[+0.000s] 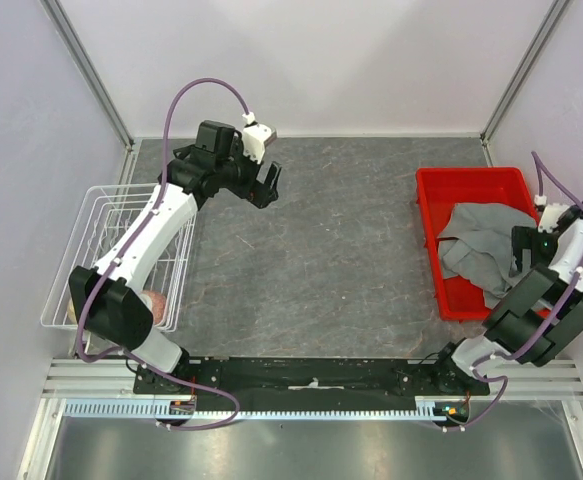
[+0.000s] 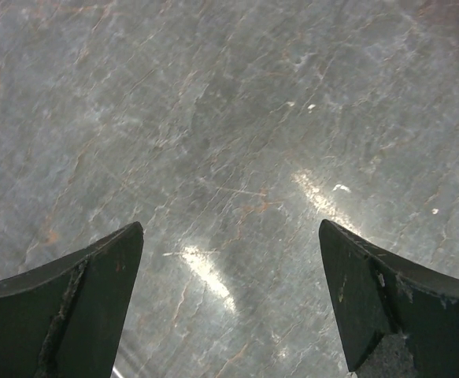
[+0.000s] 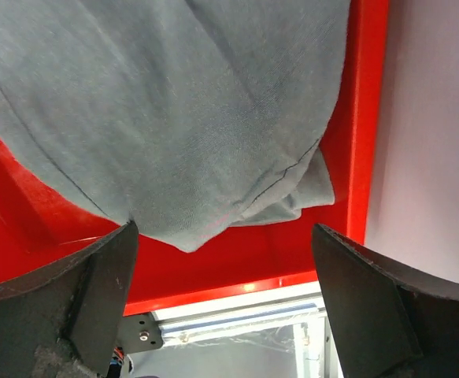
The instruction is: Pin the brooch onto the clothing
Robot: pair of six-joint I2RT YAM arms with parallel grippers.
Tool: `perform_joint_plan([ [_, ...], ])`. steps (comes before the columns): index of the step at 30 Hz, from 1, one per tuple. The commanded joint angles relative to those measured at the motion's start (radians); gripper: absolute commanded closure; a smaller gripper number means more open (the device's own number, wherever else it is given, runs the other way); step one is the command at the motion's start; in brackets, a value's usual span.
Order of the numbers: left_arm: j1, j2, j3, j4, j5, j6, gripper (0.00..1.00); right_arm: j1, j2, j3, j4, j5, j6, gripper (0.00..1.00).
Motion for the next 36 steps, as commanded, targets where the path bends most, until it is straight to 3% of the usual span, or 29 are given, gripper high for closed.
perform_joint_plan([
  [1,-0.025,-0.001,0.019,0.074,0.066,0.013,0.01,-0.023,0.054,-0.048,0.025,-0.031,-0.039,0.02],
  [8,-0.028,-0.021,0.004,0.073,0.028,0.02,0.01,-0.023,0.136,-0.125,0.135,-0.048,0.024,0.02],
  [10,-0.027,-0.027,-0.013,0.073,0.02,0.021,0.01,-0.023,0.162,-0.114,0.136,-0.08,0.055,0.07],
  [12,-0.028,-0.038,-0.033,0.075,0.01,0.027,0.01,-0.023,0.159,-0.1,0.132,-0.151,0.066,0.29],
  [13,-0.027,-0.042,-0.042,0.078,-0.001,0.027,0.01,-0.023,0.154,-0.071,0.109,-0.178,0.066,0.5],
  [16,-0.025,-0.052,-0.073,0.091,-0.026,0.029,0.01,-0.023,0.117,0.042,0.032,-0.303,0.084,0.92],
  [17,-0.025,-0.053,-0.085,0.093,-0.029,0.021,0.01,-0.023,0.104,0.079,0.014,-0.339,0.096,1.0],
  [22,-0.005,-0.023,-0.071,0.084,-0.015,-0.042,0.04,0.051,0.025,0.338,-0.048,-0.548,0.194,1.0],
  [30,0.114,0.037,0.047,0.061,0.123,-0.166,0.12,0.462,-0.01,0.723,0.065,-0.584,0.45,1.0],
  [36,0.182,-0.009,0.067,0.061,0.207,-0.148,0.11,0.732,-0.027,0.759,0.19,-0.53,0.563,1.0],
])
